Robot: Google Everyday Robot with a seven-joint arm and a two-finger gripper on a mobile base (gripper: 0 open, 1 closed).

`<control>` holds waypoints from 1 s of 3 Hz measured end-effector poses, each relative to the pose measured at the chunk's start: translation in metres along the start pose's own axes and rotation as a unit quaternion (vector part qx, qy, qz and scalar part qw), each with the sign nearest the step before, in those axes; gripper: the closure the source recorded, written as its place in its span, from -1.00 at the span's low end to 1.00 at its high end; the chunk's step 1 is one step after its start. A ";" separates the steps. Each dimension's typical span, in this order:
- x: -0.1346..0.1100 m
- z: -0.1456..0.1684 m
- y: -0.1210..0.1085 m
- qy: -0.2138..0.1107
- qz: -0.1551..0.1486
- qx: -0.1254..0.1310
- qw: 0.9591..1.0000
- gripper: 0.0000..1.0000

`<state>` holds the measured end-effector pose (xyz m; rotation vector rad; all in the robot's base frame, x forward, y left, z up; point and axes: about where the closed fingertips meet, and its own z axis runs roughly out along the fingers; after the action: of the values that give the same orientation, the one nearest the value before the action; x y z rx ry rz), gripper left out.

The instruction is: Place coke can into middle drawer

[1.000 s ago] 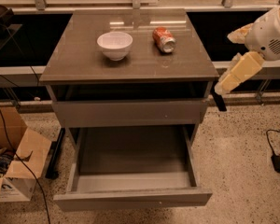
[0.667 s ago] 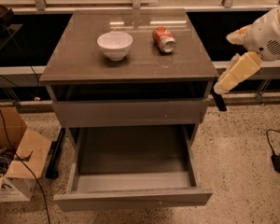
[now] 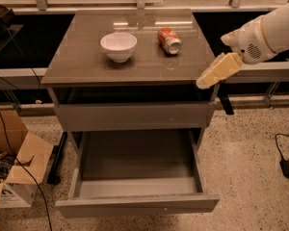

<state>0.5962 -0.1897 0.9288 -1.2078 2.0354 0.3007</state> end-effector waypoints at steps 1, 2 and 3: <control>-0.017 0.028 -0.023 -0.033 0.021 0.030 0.999 -1.00; -0.030 0.062 -0.045 -0.051 0.032 0.047 0.997 -1.00; -0.039 0.100 -0.064 -0.059 0.044 0.042 0.996 -1.00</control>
Offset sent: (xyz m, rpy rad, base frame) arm 0.1272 0.0467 -0.0289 0.1263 -0.1207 -0.1354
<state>0.7080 -0.1447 0.8959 -1.0272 1.9806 0.3171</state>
